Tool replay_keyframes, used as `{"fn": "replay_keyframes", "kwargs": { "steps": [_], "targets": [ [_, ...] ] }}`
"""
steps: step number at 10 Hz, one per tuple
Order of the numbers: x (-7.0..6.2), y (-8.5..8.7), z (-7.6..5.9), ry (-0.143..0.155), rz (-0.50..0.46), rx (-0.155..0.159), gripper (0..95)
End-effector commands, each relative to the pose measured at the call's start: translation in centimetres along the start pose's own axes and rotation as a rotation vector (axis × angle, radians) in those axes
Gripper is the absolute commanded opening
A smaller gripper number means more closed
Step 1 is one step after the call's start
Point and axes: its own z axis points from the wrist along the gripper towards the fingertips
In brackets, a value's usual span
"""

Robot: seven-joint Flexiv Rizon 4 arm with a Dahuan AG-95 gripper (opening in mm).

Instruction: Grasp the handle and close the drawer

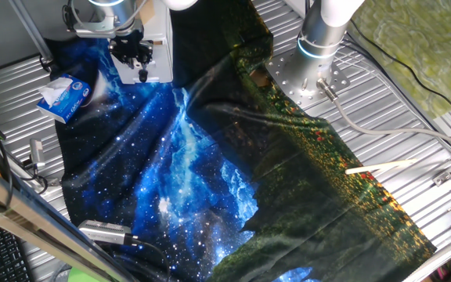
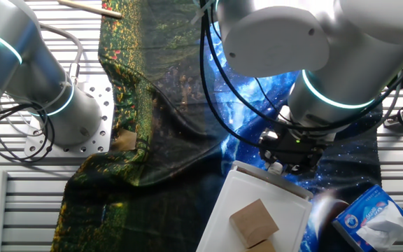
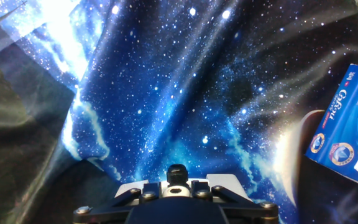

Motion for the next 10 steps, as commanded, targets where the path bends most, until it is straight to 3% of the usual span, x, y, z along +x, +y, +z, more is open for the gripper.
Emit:
{"fn": "replay_keyframes", "kwargs": {
  "steps": [1, 10],
  "targets": [
    [0.33, 0.07, -0.11, 0.002, -0.006, 0.001, 0.0],
    [1.12, 0.25, 0.22, -0.002, -0.015, 0.006, 0.0]
  ]
}}
